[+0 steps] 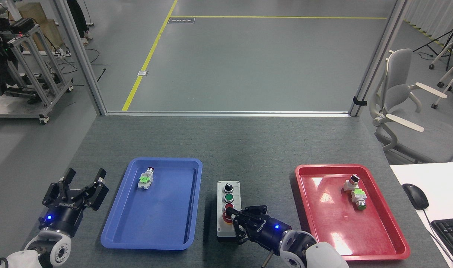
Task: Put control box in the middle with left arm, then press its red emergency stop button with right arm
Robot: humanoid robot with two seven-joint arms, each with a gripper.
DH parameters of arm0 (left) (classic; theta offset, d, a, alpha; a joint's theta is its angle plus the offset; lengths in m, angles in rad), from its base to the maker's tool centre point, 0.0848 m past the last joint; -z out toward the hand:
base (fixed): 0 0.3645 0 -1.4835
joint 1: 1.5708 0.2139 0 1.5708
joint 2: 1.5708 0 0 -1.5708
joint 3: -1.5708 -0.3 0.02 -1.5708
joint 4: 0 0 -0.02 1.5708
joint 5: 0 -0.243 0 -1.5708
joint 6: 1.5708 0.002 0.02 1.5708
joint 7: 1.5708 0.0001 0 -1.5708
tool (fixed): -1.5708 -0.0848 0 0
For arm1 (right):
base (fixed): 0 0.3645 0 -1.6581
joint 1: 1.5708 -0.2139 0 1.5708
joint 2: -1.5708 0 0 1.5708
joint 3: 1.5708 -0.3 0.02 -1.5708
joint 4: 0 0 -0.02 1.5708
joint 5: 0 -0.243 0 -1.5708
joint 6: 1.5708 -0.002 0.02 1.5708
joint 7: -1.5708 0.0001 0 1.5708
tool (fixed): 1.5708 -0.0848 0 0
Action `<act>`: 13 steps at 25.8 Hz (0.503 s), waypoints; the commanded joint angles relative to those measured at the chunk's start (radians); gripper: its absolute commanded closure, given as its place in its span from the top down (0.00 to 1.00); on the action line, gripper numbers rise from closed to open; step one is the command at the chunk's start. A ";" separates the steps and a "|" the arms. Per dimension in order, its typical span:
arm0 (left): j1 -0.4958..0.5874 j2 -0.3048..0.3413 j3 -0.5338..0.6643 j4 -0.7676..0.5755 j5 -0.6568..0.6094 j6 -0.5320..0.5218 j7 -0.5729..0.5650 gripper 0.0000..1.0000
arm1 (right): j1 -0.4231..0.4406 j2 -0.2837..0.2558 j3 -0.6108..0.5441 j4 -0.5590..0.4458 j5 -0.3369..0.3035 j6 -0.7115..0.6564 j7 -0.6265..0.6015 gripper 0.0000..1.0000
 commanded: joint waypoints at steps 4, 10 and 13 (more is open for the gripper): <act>0.076 -0.068 -0.006 -0.165 -0.067 0.178 -0.012 0.99 | 0.002 0.007 0.004 0.055 0.000 -0.007 0.004 0.00; 0.096 -0.126 -0.007 -0.180 -0.109 0.175 -0.009 0.99 | 0.001 0.009 0.025 0.078 -0.014 -0.004 -0.002 0.00; 0.096 -0.154 -0.013 -0.182 -0.120 0.169 -0.009 0.99 | -0.002 0.016 -0.005 0.049 -0.040 0.003 -0.012 0.13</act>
